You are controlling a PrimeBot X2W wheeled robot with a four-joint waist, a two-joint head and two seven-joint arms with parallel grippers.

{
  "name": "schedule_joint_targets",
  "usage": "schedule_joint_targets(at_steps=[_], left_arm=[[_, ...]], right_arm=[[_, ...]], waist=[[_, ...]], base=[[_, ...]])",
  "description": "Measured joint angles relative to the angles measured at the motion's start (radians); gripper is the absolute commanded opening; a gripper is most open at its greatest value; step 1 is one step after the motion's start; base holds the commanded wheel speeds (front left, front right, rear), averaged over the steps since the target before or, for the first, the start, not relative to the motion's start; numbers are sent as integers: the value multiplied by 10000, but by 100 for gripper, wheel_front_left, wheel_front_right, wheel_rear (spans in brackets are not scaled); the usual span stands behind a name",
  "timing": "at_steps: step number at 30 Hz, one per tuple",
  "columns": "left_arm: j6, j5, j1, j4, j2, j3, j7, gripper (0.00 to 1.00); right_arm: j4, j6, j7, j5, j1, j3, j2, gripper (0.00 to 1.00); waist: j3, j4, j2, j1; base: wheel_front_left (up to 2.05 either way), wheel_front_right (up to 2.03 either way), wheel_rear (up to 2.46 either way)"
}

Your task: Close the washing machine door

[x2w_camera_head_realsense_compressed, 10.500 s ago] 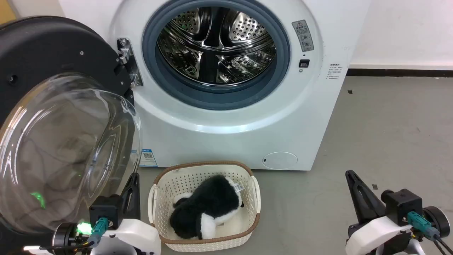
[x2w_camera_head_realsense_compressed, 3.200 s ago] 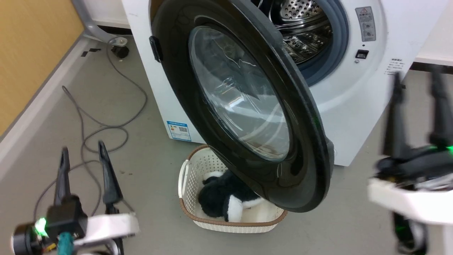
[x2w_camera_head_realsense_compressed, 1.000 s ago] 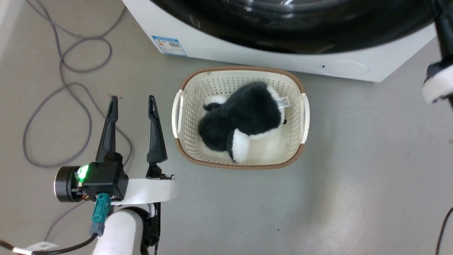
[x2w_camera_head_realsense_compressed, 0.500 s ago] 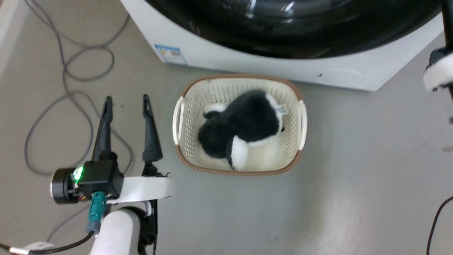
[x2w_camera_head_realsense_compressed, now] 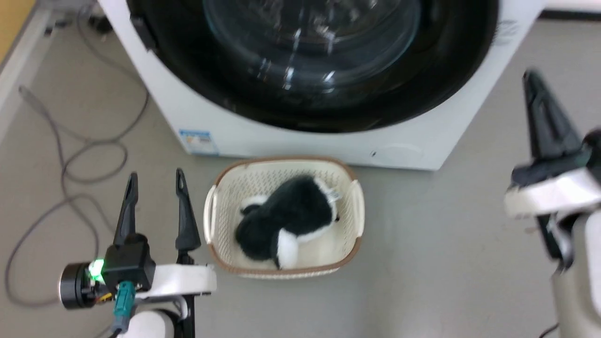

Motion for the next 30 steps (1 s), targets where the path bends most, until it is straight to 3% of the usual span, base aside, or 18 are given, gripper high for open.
schedule_joint_targets(at_steps=[4, 5, 6, 7, 22, 23, 30], left_arm=[[-6, 23, 415, 96, 19, 63, 0, 100], [-12, 23, 523, 130, 25, 71, 0, 100], [-17, 23, 632, 157, 29, 84, 0, 100], [-21, 23, 731, 198, 31, 107, 0, 100], [-360, -21, 1833, 401, 56, 253, 0, 100], [-362, -61, 1844, 408, 48, 255, 8, 0], [-364, -71, 1841, 405, 29, 247, 52, 0]], right_arm=[[-232, -2, 2, 222, 1119, -163, 648, 1], [-219, 0, 2, 351, 1406, -194, 767, 31], [-184, -2, 2, 489, 1685, -242, 869, 100], [-161, -2, 4, 585, 1944, -255, 938, 100], [-234, -2, 2, 807, 4401, -105, 1423, 100], [-249, -2, 4, 807, 4426, -90, 1423, 0], [-240, -2, 29, 807, 4424, -96, 1421, 0]], waist=[[-564, -322, 0, 0], [-695, -404, 0, 0], [-821, -484, 0, 0], [-948, -564, 0, 0], [-2128, -1212, 0, -1], [-2143, -1219, 0, -2], [-2154, -1206, 1, -1]], base=[[0, 0, 0], [0, 0, 0], [0, 0, 0], [0, 0, 0], [0, 0, 0], [0, 0, 0], [0, 0, 0]])
